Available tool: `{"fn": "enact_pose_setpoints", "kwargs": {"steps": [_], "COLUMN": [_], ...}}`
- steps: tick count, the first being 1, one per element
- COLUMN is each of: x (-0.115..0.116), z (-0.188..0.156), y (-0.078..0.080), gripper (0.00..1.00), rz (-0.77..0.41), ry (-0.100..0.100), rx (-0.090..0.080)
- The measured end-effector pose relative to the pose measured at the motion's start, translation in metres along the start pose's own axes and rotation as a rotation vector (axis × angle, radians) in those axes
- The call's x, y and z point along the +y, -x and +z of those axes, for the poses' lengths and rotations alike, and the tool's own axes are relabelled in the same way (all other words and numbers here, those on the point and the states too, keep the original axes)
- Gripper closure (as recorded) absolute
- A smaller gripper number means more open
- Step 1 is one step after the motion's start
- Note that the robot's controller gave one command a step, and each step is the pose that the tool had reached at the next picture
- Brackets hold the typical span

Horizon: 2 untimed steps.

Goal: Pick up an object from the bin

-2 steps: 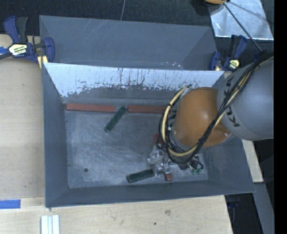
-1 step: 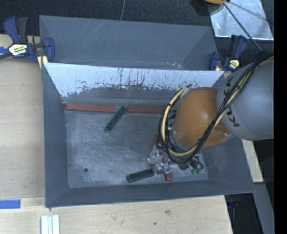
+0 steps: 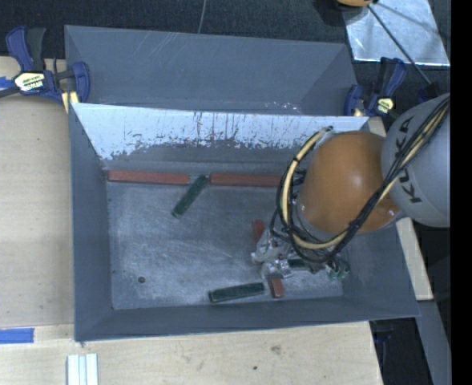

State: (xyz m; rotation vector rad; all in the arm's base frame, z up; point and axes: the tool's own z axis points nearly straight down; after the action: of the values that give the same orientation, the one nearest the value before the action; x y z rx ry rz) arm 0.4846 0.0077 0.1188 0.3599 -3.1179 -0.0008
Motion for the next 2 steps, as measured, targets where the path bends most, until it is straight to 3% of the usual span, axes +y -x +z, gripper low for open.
{"fn": "enact_pose_setpoints", "kwargs": {"steps": [2], "x": [0.012], "z": [-0.137], "y": [0.015], "gripper": [1.0], "rz": [-0.002], "ry": [-0.001], "rx": [-0.004]}}
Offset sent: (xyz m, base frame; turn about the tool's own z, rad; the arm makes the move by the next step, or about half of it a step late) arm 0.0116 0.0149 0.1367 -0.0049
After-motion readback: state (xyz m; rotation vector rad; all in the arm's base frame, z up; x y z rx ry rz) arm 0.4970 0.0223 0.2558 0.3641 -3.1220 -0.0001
